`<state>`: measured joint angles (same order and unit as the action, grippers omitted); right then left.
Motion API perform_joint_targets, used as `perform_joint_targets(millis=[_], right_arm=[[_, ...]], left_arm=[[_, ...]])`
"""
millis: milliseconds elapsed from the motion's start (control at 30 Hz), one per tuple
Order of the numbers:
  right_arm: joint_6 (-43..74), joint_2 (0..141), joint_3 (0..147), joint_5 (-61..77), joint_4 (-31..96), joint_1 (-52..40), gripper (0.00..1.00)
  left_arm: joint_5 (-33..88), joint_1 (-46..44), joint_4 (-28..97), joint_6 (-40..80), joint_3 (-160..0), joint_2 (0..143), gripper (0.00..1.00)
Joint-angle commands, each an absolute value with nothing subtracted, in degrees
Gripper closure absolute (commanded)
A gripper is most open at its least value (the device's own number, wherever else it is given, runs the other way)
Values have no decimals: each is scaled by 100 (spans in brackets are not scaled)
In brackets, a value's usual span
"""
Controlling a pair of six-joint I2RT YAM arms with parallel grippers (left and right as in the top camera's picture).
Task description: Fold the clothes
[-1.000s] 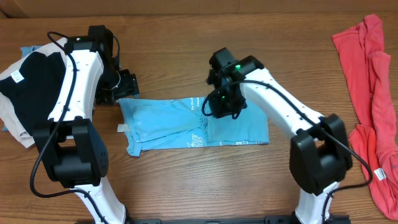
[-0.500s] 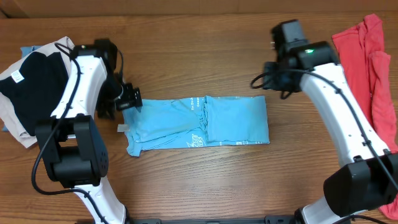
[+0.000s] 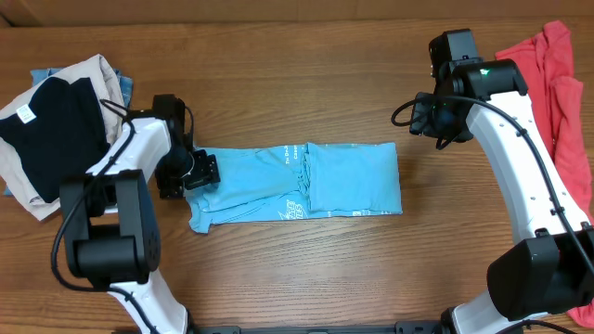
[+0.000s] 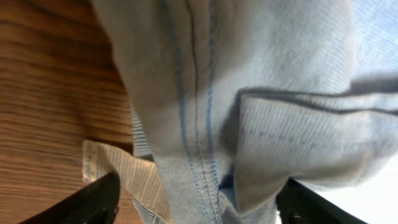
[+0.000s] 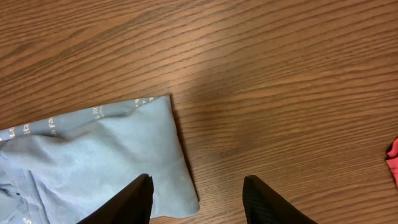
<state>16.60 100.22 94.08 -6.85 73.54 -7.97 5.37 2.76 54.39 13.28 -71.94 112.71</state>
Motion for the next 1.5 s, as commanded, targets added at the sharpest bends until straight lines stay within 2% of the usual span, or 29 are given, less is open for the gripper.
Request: perform_joint_targets(millis=[0, 100, 133, 233, 300, 600, 833, 1133, 1467], right_arm=[[1787, 9977, 9489, -683, 7341, -801, 50], [1787, 9977, 9489, -639, 7338, -801, 50], [1785, 9977, 9489, -639, 7338, -801, 50], [1785, 9977, 9489, -639, 7341, -801, 50], [1785, 9977, 9489, -642, 7338, -801, 50], [1785, 9977, 9489, -639, 7343, -801, 49], [1782, 9977, 9489, -639, 7367, -801, 49], [1765, 9977, 9489, -639, 7365, -801, 49], [1761, 9977, 9489, -639, 7369, -801, 49]], left_arm=[[954, 248, 4936, 1050, -6724, 11539, 41], [1057, 248, 4818, 895, -6692, 11539, 67], [1057, 248, 4805, 895, -6692, 11539, 70], [1052, 270, 4823, 832, -6733, 11537, 87], [1000, 340, 4954, 810, -6864, 11528, 91], [67, 1208, 6414, 766, -8608, 11343, 91], [663, 1509, 7185, 504, -10165, 11343, 90], [1125, 395, 8073, 384, -10495, 11340, 91], [1457, -917, 8248, 644, -10495, 11340, 92]])
